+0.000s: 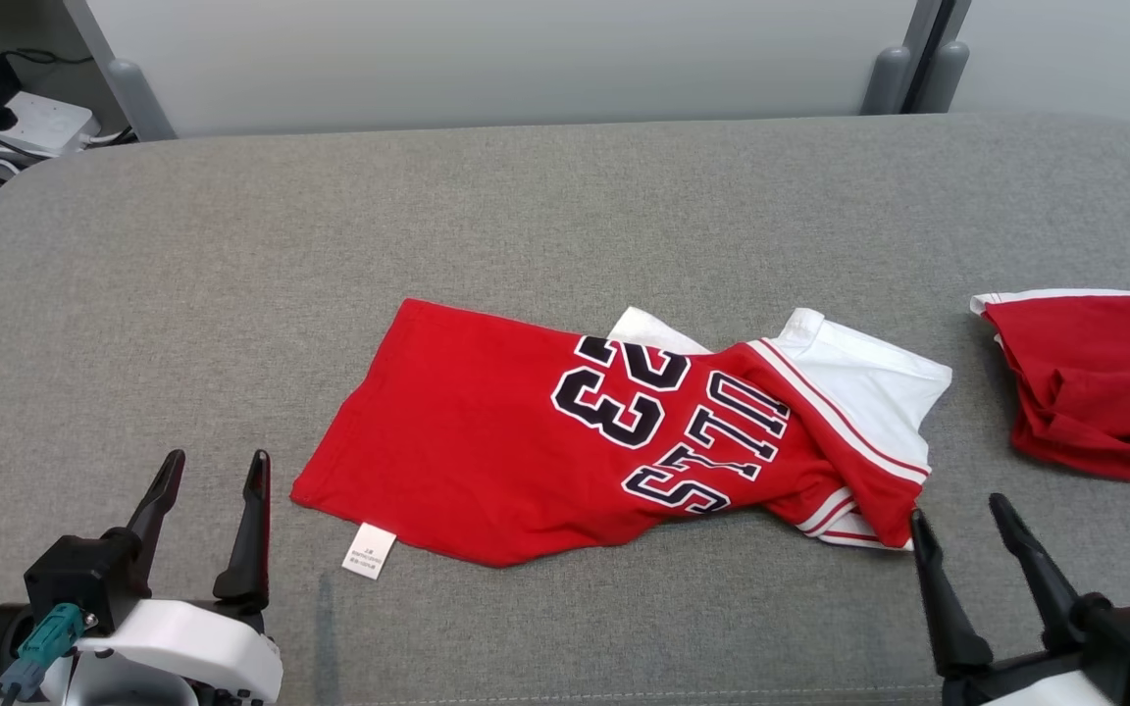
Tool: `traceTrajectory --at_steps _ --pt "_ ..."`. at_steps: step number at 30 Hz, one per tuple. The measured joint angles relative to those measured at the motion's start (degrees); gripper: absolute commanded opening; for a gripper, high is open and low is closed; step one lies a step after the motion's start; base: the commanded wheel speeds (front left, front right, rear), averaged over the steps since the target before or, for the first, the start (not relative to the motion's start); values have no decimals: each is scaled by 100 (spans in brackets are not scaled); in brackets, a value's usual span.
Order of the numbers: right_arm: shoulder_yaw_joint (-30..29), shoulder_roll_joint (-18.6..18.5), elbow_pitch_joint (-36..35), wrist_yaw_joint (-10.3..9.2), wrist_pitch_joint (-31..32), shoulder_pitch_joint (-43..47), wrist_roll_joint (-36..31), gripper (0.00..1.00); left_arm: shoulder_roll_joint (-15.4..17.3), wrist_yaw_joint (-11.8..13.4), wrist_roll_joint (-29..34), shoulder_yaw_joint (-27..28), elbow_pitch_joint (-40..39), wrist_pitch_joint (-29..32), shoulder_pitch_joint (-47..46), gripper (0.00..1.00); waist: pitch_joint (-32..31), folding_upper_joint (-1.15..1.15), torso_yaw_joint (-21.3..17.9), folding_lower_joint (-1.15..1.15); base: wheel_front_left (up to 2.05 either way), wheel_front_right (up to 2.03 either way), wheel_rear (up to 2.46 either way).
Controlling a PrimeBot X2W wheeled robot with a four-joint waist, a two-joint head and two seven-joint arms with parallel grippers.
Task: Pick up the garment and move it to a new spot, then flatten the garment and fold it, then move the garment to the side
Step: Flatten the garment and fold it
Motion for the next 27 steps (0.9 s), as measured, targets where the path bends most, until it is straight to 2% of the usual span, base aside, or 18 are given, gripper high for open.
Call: traceTrajectory --at_steps 6,15,20,27 --pt "909 -405 281 1 378 -359 -16 100 -7 33 0 -14 -26 -2 -10 100 125 0 17 0 0 0 0" --pt "1650 -865 1672 1 527 -1289 -146 100 -88 24 0 -82 -12 -76 -170 100 414 0 142 0 0 0 0" --pt "1945 -948 2451 1 520 -1867 -336 100 -145 21 -1 -99 48 -110 -275 100 546 0 240 0 0 0 0" --pt "2063 -923 3266 1 520 -2374 -600 100 -219 16 -37 -118 157 -160 -361 100 625 0 325 0 0 0 0"
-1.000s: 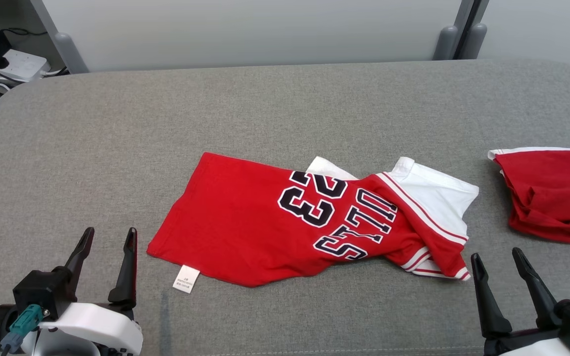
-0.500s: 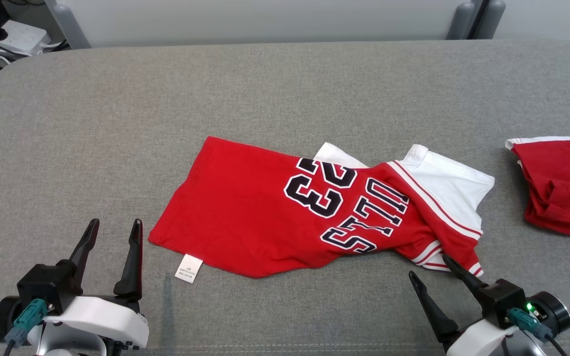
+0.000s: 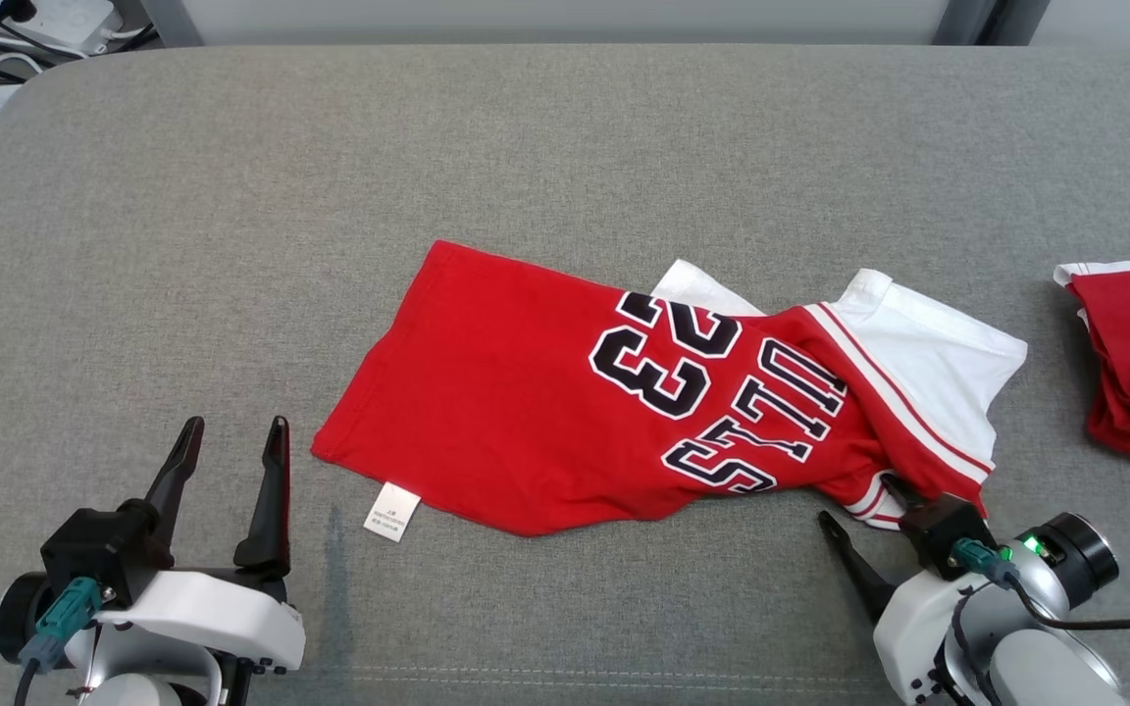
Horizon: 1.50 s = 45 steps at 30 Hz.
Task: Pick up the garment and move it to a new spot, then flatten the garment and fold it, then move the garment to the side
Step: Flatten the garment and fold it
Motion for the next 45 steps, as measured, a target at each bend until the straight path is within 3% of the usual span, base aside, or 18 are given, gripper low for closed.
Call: traceTrajectory --at_steps 2,3,4,5,10,12,15,18,21,24,27,35,39,41,42,45 --pt "79 29 174 0 -1 -140 -35 100 -3 0 -5 -1 15 -25 0 100 14 0 3 0 0 0 0" --pt "104 43 260 0 -1 -218 -34 45 -8 -1 -5 -1 16 -46 0 100 17 0 9 0 0 0 0" --pt "131 52 319 0 -2 -288 -30 26 -14 -2 -5 -4 20 -49 -3 100 19 0 18 0 0 0 0" --pt "159 60 370 0 -2 -354 13 0 -21 -32 -7 -9 26 -51 -8 100 21 0 28 0 0 0 0" --pt "573 -104 313 -19 164 -565 648 0 -41 -43 -7 -30 54 -100 -68 100 25 0 68 0 0 0 0" --pt "1067 -320 -10 -36 497 -593 1214 0 -44 -43 -13 -29 70 -118 -98 100 31 0 67 0 0 0 0" --pt "1816 -815 -792 -43 1195 -673 2290 0 -47 -42 -14 -23 103 -146 -99 100 43 0 51 0 0 0 0" --pt "2158 -1467 -1778 -43 1916 -809 3623 0 -51 -42 -38 -18 121 -149 -99 100 51 0 30 0 0 0 0" --pt "2089 -2080 -2541 -42 2505 -1092 4866 0 -53 -41 -55 -13 125 -152 -99 100 58 0 21 0 0 0 0" --pt "1851 -2402 -2926 -43 2784 -1349 5943 0 -63 -42 -55 -26 129 -177 -106 100 79 0 48 0 0 0 0" --pt "1636 -2518 -2817 -43 2995 -1525 6752 0 -83 -45 -54 -68 138 -197 -137 100 128 0 115 0 0 0 0" --pt "1318 -2432 -1841 -43 3088 -2093 7789 0 -243 -189 -48 -222 208 -229 -485 100 359 0 413 0 0 0 0" --pt "1533 -2480 -1434 -43 2884 -2595 7427 0 -361 -259 -2 -343 299 -269 -680 100 545 0 650 0 0 0 0" --pt "1667 -2510 -1183 -43 2725 -2760 7273 40 -449 -352 -1 -401 375 -296 -776 100 628 0 780 0 0 0 0" --pt "1848 -2559 -933 -43 2431 -2922 6947 100 -504 -378 0 -430 445 -305 -853 100 711 0 892 0 0 0 0" --pt "2070 -2555 -550 -43 1492 -3145 6584 100 -588 -436 1 -469 600 -355 -938 100 799 0 1042 0 0 0 0"
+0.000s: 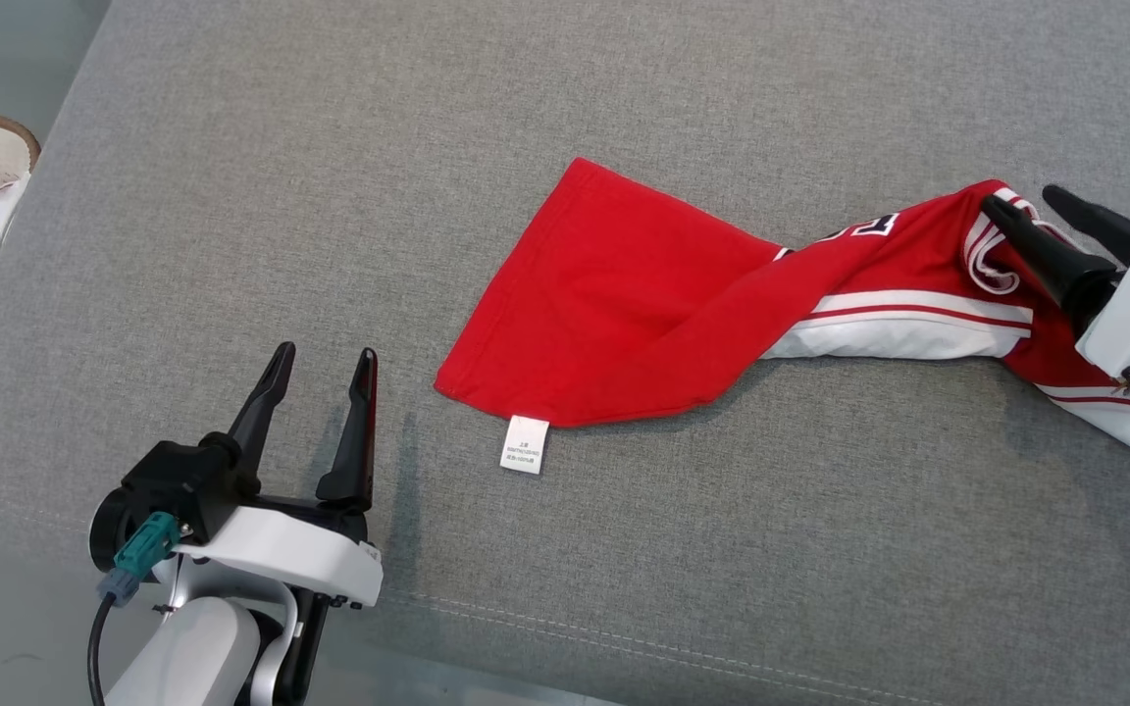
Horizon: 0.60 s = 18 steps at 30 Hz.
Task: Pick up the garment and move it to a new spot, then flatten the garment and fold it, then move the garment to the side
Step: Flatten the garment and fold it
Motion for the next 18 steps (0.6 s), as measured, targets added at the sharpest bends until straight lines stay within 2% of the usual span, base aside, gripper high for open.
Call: traceTrajectory --at_steps 7,11,13,16,18 --pt "401 -131 -143 0 -1602 -119 -225 100 33 -11 10 69 129 -92 1 100 -52 0 -147 0 0 0 0" --pt "353 -319 -199 0 -2387 -141 -767 100 120 -10 49 118 127 -92 4 100 -143 0 -342 0 0 0 0" --pt "-2 -322 -216 0 -2454 -119 -1332 100 202 -3 49 145 111 -92 13 100 -203 0 -460 0 0 0 0" --pt "-1350 4 -584 0 -2466 206 -2441 100 291 52 77 200 34 -89 23 100 -284 0 -659 0 0 0 0" --pt "-2149 378 -924 0 -2480 810 -3282 100 371 94 96 220 -31 -88 37 100 -344 0 -788 0 0 0 0"
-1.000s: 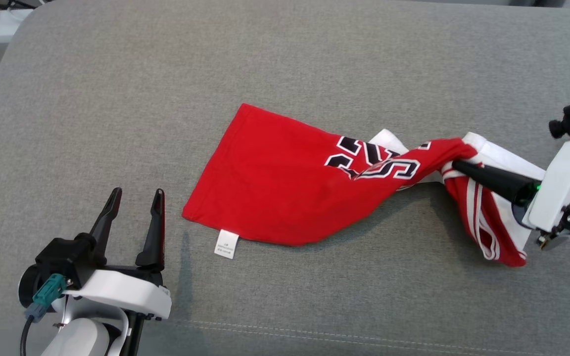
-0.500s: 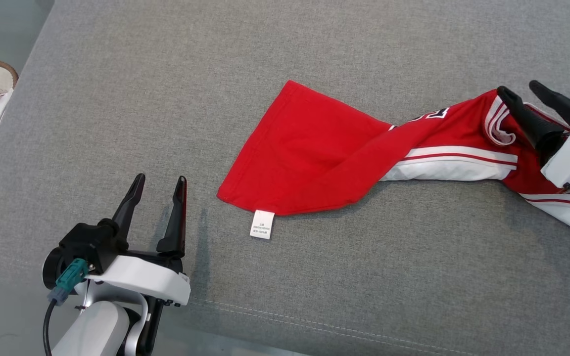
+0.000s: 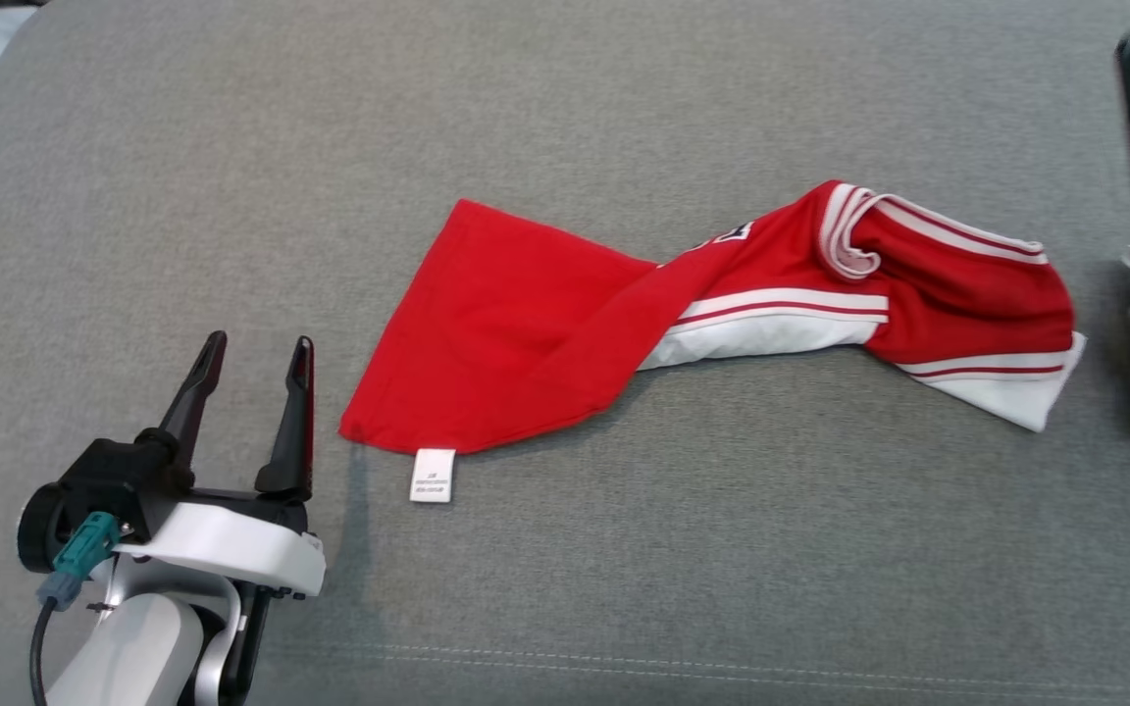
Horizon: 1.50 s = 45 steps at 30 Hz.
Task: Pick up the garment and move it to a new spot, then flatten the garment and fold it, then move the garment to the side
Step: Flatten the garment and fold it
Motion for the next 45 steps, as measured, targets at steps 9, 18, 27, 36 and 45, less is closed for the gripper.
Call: traceTrajectory --at_steps 9,18,27,36,45 --pt "-1345 1898 -1145 4 1 3020 -2246 100 226 127 12 47 -202 177 267 100 -410 0 -333 0 0 0 0" --pt "-1522 2462 -1454 7 1 4111 -2517 100 409 308 -10 188 -368 209 778 100 -841 0 -572 0 0 0 0" --pt "-1533 2670 -1499 7 1 4530 -2514 100 490 439 -62 301 -509 188 1203 100 -1215 0 -642 0 0 0 0" --pt "-1522 2724 -1504 7 1 4618 -2493 100 558 553 -152 461 -636 148 1627 100 -1387 0 -585 0 0 0 0" --pt "-1524 2759 -1457 7 1 4632 -2453 100 570 604 -153 477 -705 122 1642 100 -1417 0 -554 0 0 0 0"
